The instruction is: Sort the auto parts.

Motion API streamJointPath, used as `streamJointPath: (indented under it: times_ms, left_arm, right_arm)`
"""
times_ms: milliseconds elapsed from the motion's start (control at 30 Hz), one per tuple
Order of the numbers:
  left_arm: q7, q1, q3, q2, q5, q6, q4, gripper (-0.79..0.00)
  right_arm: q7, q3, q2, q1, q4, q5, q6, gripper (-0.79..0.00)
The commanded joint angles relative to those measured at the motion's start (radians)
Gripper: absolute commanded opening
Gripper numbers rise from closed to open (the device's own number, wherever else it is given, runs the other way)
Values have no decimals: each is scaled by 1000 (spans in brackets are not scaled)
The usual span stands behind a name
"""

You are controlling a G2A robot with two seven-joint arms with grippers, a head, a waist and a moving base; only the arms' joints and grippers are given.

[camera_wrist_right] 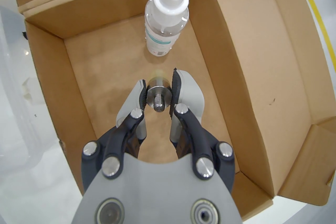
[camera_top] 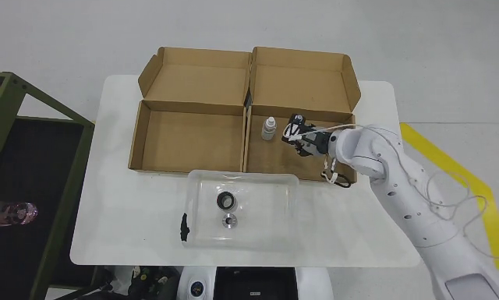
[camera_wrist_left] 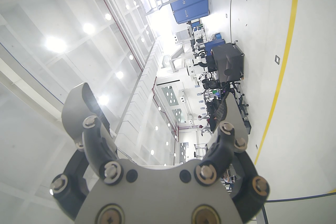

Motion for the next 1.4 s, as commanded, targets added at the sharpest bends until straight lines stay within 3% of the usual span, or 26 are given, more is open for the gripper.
streamJointPath:
  times_ms: [0, 400, 600, 767, 1067, 1233, 1300, 1333, 1367]
  left_arm:
    - [0, 0, 0, 0, 0, 0, 0, 0]
    - [0, 0, 0, 0, 0, 0, 0, 0]
    - [0, 0, 0, 0, 0, 0, 0, 0]
    - [0, 0, 0, 0, 0, 0, 0, 0]
    - [0, 0, 0, 0, 0, 0, 0, 0]
    - [0, 0, 0, 0, 0, 0, 0, 0]
    - [0, 0, 0, 0, 0, 0, 0, 0]
    - [0, 0, 0, 0, 0, 0, 0, 0]
    - [0, 0, 0, 0, 0, 0, 0, 0]
  right_arm:
    - [22, -21, -7, 29, 28, 1, -1, -785]
    - [51, -120, -46, 123, 153, -4, 30, -680]
    - [34, -135, -56, 139, 176, -4, 36, -434]
    - [6, -111, -52, 126, 160, 7, 36, -422]
    - [-31, 29, -7, -8, -20, 35, 14, -409]
    - [-67, 105, 17, -129, -210, 13, 22, -409]
    - [-88, 126, 24, -179, -273, 13, 21, -394]
    - [-105, 133, 27, -202, -298, 19, 16, -345]
    - [-114, 137, 29, -221, -318, 18, 10, -360]
